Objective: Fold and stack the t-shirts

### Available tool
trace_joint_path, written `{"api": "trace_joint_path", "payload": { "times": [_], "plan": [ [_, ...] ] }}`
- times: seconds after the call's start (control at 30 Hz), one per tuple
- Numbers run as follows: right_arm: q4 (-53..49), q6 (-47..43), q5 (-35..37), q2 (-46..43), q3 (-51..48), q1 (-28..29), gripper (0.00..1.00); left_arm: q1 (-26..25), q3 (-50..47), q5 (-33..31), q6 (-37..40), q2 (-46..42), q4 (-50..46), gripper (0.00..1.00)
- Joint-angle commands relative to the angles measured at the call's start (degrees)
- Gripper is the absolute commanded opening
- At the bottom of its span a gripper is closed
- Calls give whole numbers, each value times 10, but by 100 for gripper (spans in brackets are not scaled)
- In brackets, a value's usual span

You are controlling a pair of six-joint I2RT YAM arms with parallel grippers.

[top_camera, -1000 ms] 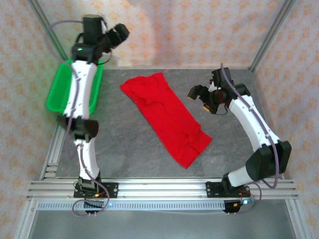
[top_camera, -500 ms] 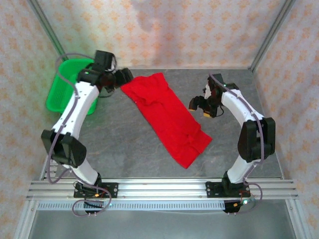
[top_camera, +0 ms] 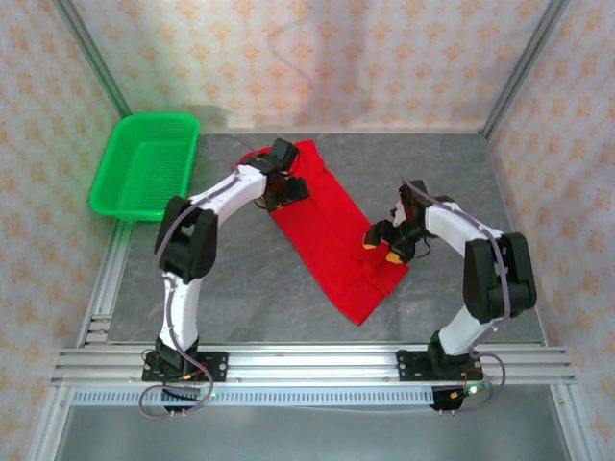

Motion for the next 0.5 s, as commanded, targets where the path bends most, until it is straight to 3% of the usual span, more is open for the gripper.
{"api": "trace_joint_path", "payload": {
  "times": [0.0, 0.27, 0.47],
  "plan": [
    [27, 58, 27, -48, -53, -1, 75, -4, 59, -50, -22, 41, 0, 72],
    [90, 130, 36, -65, -128, 16, 75, -1, 241, -69, 23, 173, -74, 72],
    [82, 207, 33, -87, -157, 102, 74, 16, 356, -60, 47, 241, -104, 72]
  ]
}}
